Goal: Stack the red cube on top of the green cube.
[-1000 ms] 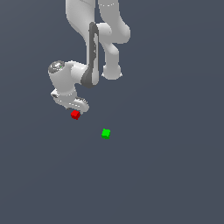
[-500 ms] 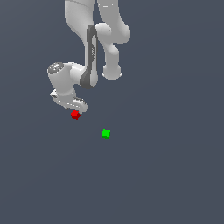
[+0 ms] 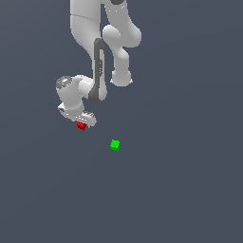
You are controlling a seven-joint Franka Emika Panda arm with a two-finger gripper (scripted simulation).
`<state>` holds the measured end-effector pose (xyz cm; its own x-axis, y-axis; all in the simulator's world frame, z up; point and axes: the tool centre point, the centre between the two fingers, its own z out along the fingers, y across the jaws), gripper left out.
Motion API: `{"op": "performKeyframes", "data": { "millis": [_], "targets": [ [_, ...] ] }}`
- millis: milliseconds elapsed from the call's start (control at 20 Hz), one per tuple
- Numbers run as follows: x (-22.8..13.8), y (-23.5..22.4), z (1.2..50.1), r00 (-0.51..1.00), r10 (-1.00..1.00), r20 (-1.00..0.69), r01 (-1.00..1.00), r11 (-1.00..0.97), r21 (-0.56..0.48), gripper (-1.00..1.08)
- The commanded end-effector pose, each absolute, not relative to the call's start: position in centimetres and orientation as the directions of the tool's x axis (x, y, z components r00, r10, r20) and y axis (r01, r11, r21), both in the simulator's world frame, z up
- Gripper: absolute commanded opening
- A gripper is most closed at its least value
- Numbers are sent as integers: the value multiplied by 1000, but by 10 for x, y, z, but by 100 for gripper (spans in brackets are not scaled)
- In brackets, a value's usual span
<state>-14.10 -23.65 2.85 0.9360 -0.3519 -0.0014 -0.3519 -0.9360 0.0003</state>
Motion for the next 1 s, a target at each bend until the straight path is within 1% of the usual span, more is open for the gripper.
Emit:
{"op": "performKeyframes", "data": {
  "millis": [0,150,200,950],
  "targets": [
    [-141,-237,22,936,-352,0,-352,-936,0,100],
    [-140,-237,20,936,-352,0,-352,-936,0,100],
    [-140,-237,20,936,-352,0,-352,-936,0,-100],
    [-141,-237,27,936,-352,0,-352,-936,-1,-100]
  ]
}}
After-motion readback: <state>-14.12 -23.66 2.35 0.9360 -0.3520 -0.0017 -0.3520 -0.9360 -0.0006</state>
